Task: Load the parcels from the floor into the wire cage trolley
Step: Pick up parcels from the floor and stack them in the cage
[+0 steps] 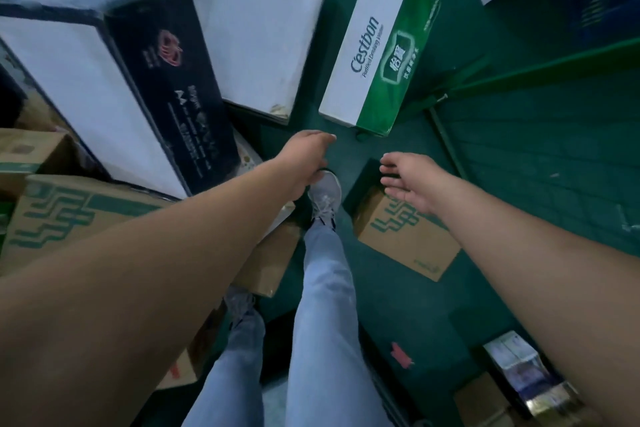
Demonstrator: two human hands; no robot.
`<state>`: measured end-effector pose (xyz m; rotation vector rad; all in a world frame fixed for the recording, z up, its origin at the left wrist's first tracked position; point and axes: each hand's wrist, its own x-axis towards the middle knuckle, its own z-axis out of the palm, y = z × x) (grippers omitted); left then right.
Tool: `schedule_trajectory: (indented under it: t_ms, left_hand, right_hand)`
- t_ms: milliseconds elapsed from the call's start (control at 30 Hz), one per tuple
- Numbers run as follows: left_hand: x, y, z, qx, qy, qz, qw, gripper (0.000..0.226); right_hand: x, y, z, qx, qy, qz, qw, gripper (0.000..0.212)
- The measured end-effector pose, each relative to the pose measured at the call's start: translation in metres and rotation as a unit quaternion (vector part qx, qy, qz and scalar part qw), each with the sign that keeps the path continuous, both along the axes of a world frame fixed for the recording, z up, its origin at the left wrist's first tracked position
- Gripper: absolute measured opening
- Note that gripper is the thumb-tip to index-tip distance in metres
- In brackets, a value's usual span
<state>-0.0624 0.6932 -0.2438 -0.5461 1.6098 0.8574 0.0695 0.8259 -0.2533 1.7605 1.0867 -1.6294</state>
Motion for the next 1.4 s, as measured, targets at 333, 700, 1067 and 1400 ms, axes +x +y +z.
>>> schedule_trajectory:
  t_ms: [333, 700, 1067, 1400]
  left_hand:
    - [-0.023, 0.048, -0.151, -0.052, 0.077, -0.087, 0.992, 0.058]
    - [-0.038, 0.068, -0.213, -0.071, 0.045, -0.111, 0.990, 0.036]
    - [-0.042, 0.046, -0.097, 0.052, 0.142, -0.125, 0.981, 0.044]
    - [0.006, -0.076, 0.075, 0.120, 0.159, -0.146, 0.969, 0.066]
  right_hand:
    - [-0.012, 0.051, -0.146, 0.041, -0.018, -0.030, 0.999, 0.045]
    - [-0.022, 0.053, -0.220, 0.027, 0.002, -0.047, 0.999, 0.066]
    - [-0.006, 0.028, -0.105, 0.191, 0.111, -0.050, 0.974, 0.078]
    - [0.058, -0.114, 0.066, 0.255, 0.185, -0.089, 0.945, 0.068]
